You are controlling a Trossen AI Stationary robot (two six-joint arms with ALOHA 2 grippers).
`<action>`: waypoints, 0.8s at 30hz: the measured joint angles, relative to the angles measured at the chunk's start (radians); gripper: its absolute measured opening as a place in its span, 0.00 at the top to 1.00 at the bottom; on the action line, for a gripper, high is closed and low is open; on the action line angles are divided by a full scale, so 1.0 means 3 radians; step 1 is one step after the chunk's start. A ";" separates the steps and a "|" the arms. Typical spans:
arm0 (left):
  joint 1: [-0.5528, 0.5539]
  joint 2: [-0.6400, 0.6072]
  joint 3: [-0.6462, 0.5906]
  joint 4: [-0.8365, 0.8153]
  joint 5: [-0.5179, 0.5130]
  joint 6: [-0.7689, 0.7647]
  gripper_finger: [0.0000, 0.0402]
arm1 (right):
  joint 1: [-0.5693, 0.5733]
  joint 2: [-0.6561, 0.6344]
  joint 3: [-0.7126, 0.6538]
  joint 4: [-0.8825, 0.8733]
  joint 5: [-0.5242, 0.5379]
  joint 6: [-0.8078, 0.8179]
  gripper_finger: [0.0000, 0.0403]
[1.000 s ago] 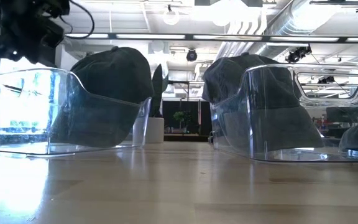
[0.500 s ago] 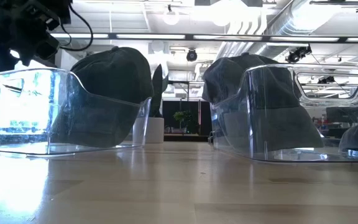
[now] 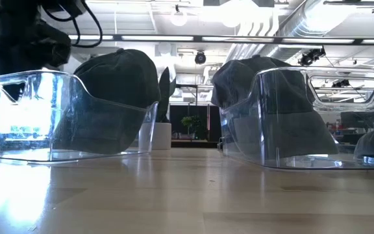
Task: Pick & Place hat
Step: Adjust the transparent bin
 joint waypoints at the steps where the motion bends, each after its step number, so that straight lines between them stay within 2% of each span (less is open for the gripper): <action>1: -0.0026 0.0067 0.0000 0.0052 -0.0022 -0.0001 0.59 | 0.0000 -0.0033 0.0000 -0.0001 0.0022 -0.0009 0.62; 9: -0.0065 0.0646 0.0000 0.0185 0.0039 -0.0011 0.72 | 0.0000 -0.0207 0.0000 -0.0013 0.0102 0.0005 0.62; 16: -0.0067 0.0748 0.0004 0.0271 0.0144 -0.0326 0.97 | 0.0001 -0.0229 0.0000 -0.0052 0.0101 0.0052 0.62; 24: -0.0105 0.0598 0.0005 0.0100 0.0135 -0.0922 0.99 | 0.0001 -0.0240 0.0000 -0.0190 0.0075 0.0052 0.62</action>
